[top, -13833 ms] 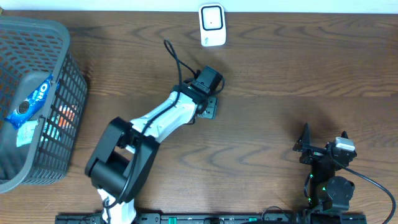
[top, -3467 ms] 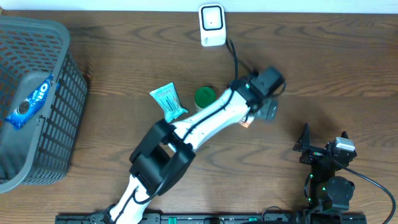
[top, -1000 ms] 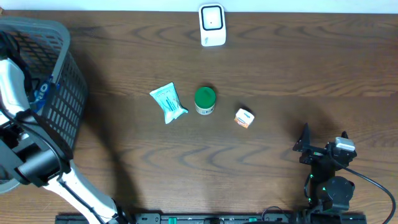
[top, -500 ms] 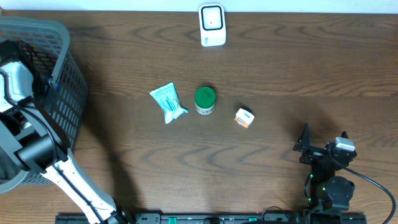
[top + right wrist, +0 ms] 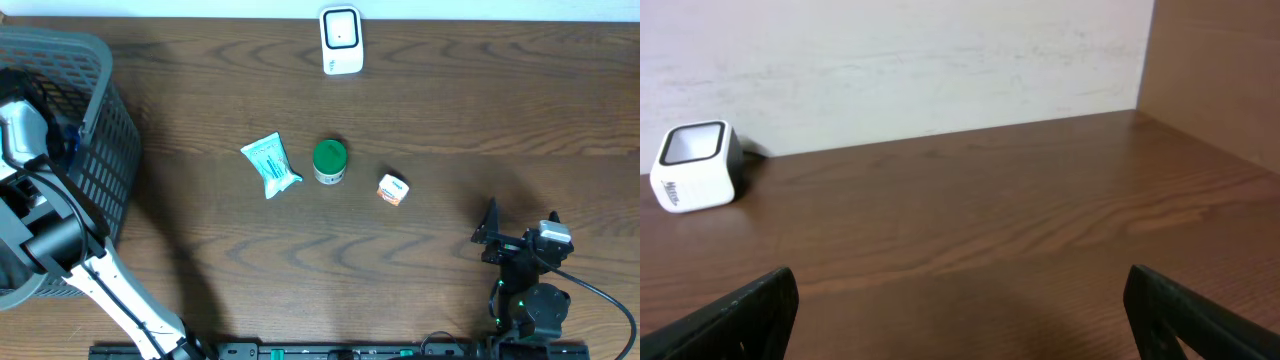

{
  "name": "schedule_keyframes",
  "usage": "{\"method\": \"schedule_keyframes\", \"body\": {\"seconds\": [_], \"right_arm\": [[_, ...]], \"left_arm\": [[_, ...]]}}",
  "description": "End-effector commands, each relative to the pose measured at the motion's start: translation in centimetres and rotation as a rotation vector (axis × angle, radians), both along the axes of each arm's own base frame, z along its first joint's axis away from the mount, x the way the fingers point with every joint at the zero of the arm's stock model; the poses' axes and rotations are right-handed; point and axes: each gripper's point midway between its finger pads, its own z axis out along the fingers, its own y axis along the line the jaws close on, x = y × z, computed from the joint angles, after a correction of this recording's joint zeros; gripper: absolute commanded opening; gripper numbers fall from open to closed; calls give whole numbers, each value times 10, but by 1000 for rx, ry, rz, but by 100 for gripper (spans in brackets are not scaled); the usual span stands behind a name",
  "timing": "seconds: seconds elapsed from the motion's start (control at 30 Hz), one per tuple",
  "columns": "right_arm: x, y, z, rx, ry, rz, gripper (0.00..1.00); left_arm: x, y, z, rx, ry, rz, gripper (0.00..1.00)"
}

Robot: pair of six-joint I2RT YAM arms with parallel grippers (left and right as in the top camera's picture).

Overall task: Scan the item barcode
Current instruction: 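Grasp the blue Oreo pack and lift it out of the basket, then carry the Oreo pack toward the scanner, rotating it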

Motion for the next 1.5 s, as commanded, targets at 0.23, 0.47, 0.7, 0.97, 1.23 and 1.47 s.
{"method": "schedule_keyframes", "body": {"seconds": [0.23, 0.47, 0.7, 0.97, 1.23, 1.47], "right_arm": [[0, -1, 0, 5, -2, -1, 99], [0, -1, 0, 5, -2, -1, 99], [0, -1, 0, 5, -1, -1, 99], [0, -1, 0, 5, -2, -1, 99], [0, -1, 0, 5, -1, -1, 99], [0, -1, 0, 5, -1, -1, 99]], "left_arm": [[-17, -10, 150, 125, -163, -121, 7], [-58, -63, 327, 329, -539, -191, 7], [-34, -206, 392, 193, -830, -624, 7], [-2, -395, 342, -48, -687, -1222, 7], [-7, -515, 259, -483, -498, -1480, 7], [-30, -578, 229, -1093, -429, -1479, 7]]}}
